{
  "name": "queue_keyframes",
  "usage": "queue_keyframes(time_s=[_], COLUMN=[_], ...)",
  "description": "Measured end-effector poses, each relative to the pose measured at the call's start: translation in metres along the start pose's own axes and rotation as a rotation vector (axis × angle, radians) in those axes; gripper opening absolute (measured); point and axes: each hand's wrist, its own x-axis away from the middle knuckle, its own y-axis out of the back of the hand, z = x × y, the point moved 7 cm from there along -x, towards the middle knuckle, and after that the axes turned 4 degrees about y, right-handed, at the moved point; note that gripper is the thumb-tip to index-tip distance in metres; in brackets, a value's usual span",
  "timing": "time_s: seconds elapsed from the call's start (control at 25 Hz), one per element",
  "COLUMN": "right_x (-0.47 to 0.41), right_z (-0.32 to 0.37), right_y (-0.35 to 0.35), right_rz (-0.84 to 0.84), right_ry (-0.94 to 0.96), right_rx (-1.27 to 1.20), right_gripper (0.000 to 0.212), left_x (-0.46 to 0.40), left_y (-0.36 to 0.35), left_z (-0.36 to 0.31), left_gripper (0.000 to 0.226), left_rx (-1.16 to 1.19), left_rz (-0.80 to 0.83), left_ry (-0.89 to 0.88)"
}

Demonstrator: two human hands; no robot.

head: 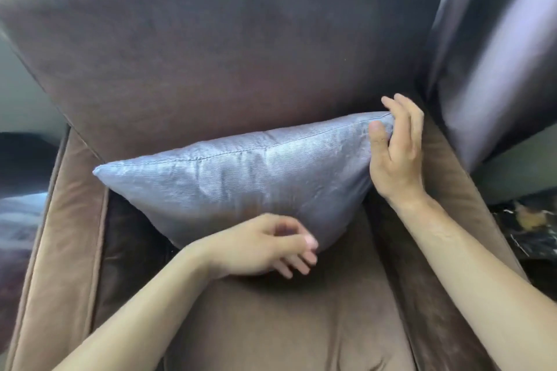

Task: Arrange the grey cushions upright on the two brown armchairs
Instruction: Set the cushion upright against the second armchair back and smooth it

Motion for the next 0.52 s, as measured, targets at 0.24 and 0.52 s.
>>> queue_keyframes(time_s=[0.24,0.52], right_x=[0.104,0.159], right_z=[-0.116,-0.145], right_y=[-0.081,-0.119], right_rz=[0.116,0.171], right_ry=[-0.95,-0.977], right_rx=[-0.464,-0.358], right_gripper=[0.041,0.031], left_x=[-0.048,-0.094], left_y=[0.029,0.025], left_z=[-0.146,-0.156], left_gripper=[0.046,0.045], left_rx=[-0.889,-1.199], left_rz=[-0.873,-1.023], left_ry=[-0.563,-0.378])
